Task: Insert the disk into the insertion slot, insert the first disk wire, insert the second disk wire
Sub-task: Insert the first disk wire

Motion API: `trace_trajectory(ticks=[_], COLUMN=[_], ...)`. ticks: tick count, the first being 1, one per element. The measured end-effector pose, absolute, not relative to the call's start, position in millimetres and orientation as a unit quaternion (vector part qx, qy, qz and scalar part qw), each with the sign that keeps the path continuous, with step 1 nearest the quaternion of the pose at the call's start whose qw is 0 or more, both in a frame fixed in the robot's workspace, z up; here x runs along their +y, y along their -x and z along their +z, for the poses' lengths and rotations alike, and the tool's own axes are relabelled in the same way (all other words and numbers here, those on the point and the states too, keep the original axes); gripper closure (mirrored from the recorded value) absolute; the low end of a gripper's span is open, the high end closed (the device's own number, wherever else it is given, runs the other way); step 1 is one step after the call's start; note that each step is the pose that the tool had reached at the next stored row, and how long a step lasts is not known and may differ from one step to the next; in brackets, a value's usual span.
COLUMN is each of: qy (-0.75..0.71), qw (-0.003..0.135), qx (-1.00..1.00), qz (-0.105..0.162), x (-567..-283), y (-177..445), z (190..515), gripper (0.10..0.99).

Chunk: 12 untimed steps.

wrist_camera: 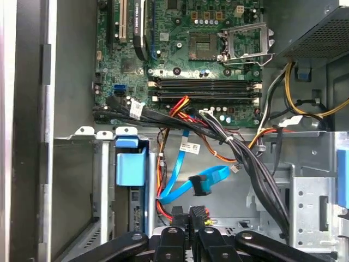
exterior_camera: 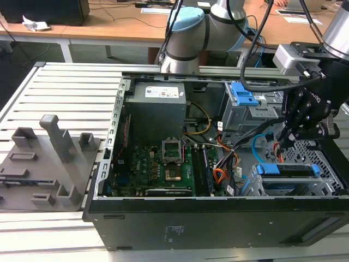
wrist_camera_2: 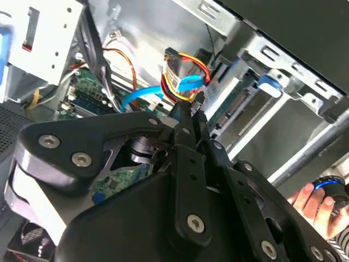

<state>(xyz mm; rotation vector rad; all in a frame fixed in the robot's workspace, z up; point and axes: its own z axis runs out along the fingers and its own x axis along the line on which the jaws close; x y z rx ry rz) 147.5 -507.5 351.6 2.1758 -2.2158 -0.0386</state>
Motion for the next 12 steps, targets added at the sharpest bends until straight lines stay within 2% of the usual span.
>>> trace_trajectory(ticks=[4, 12], qy=[-0.700, -0.701], qw=[0.018, 0.016], qx=[-0.713, -0.713], qz=[-0.012, -0.015], x=[-527.2, -541.1], y=[-147.5, -153.5], z=[351.4, 347.8], gripper=[0.925, 0.925])
